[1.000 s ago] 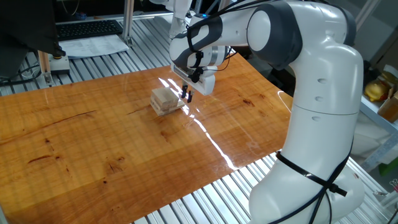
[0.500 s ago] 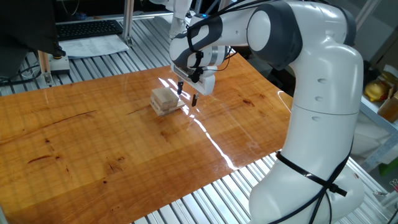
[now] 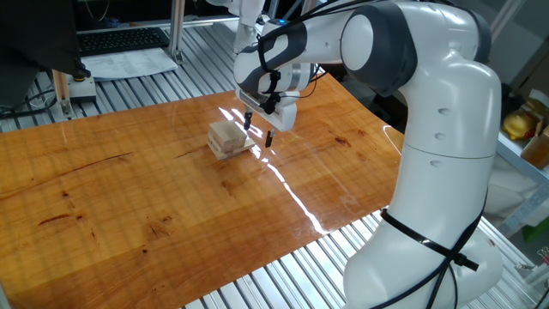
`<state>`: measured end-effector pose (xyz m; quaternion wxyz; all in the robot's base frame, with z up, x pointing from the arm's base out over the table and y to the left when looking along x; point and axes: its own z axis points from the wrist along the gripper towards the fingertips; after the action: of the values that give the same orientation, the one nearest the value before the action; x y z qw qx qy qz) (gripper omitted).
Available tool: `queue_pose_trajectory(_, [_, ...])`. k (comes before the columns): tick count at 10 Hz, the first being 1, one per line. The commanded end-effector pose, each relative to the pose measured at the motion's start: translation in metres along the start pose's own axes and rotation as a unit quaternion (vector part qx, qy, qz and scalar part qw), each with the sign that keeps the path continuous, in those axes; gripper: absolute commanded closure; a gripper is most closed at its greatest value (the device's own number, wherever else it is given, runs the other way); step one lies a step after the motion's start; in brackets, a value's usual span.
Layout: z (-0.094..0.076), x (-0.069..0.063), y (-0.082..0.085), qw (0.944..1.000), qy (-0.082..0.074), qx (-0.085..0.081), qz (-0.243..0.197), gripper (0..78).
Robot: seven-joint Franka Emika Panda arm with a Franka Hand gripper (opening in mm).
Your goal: Play Jenga
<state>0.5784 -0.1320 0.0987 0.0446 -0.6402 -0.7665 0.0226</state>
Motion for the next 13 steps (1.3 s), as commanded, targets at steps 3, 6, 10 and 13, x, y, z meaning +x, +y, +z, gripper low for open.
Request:
queue_pose_trajectory(3, [0.0074, 0.0247, -0.0034, 0.9992, -0.039, -0.012, 0.001, 0.1])
queue_pose_trajectory(6, [0.0069, 0.0231, -0.0015, 0.9988, -0.042, -0.010, 0.024, 0.1])
queue_pose_trajectory(10, [0.0108, 0.0177, 0.0017, 0.9993, -0.036, -0.007, 0.012, 0.1])
queue_pose_trajectory(13, [0.0111, 0.0173, 0.0019, 0.9992, -0.040, -0.004, 0.009, 0.1])
